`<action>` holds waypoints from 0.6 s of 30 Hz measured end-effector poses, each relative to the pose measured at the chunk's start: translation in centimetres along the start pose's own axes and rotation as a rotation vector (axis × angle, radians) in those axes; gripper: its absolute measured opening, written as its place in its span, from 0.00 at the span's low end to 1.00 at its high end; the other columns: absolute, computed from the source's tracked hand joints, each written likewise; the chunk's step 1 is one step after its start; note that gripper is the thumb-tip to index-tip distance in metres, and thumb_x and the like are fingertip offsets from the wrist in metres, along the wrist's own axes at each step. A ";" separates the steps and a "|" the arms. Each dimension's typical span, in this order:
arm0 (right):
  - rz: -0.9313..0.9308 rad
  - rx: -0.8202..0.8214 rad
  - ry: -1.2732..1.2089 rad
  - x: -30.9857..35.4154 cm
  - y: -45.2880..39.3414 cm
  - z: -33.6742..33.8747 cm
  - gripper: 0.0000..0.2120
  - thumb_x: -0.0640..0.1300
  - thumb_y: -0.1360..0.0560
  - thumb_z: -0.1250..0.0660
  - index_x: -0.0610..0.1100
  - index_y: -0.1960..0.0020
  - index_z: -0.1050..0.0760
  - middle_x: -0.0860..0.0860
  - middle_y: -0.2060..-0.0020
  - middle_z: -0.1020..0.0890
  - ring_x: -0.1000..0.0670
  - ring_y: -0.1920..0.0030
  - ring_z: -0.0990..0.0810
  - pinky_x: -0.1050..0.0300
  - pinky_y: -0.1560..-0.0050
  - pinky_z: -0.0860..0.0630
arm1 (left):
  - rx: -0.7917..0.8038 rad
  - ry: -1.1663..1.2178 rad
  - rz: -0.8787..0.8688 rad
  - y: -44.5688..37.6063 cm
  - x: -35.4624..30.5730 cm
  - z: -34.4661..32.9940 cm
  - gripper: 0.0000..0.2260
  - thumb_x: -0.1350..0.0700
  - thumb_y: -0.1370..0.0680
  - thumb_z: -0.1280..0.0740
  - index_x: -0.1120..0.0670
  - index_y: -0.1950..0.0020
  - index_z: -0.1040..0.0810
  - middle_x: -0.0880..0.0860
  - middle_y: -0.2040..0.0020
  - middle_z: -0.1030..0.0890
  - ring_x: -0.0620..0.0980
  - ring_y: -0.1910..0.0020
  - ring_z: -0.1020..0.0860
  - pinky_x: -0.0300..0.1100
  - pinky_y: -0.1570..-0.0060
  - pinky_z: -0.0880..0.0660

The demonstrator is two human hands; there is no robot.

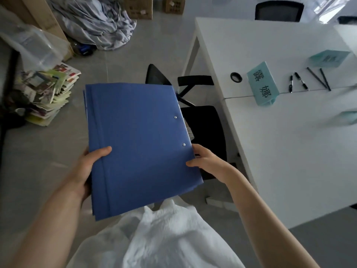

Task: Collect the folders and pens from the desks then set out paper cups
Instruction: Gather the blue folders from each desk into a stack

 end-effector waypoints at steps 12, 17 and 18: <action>-0.160 -0.127 -0.725 5.8 -6.6 -8.7 0.26 0.63 0.23 0.41 0.46 0.39 0.21 0.48 0.47 0.16 0.47 0.47 0.18 0.54 0.45 0.24 | 0.122 -0.135 0.021 -7.7 -9.1 7.2 0.15 0.52 0.24 0.34 0.52 0.38 0.22 0.54 0.51 0.15 0.51 0.61 0.15 0.44 0.65 0.19; -0.209 -0.096 -0.792 8.8 -10.1 -9.6 0.21 0.59 0.26 0.34 0.43 0.46 0.18 0.44 0.51 0.15 0.46 0.52 0.15 0.55 0.51 0.21 | 0.140 -0.180 0.065 -12.3 -12.2 6.2 0.09 0.51 0.21 0.38 0.51 0.46 0.21 0.50 0.61 0.14 0.49 0.67 0.16 0.47 0.60 0.23; -0.206 -0.098 -0.779 9.7 -11.4 -9.1 0.20 0.57 0.26 0.33 0.42 0.47 0.18 0.44 0.52 0.14 0.45 0.54 0.15 0.55 0.53 0.20 | 0.139 -0.194 0.080 -13.7 -13.3 5.8 0.09 0.50 0.21 0.39 0.51 0.47 0.21 0.51 0.62 0.14 0.50 0.67 0.16 0.48 0.59 0.24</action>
Point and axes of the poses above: each hand's wrist, its own y-axis away from the middle knuckle, its own z-axis out of the back of the hand, x = y × z, the point moved 5 cm from there along -y, towards the middle knuckle
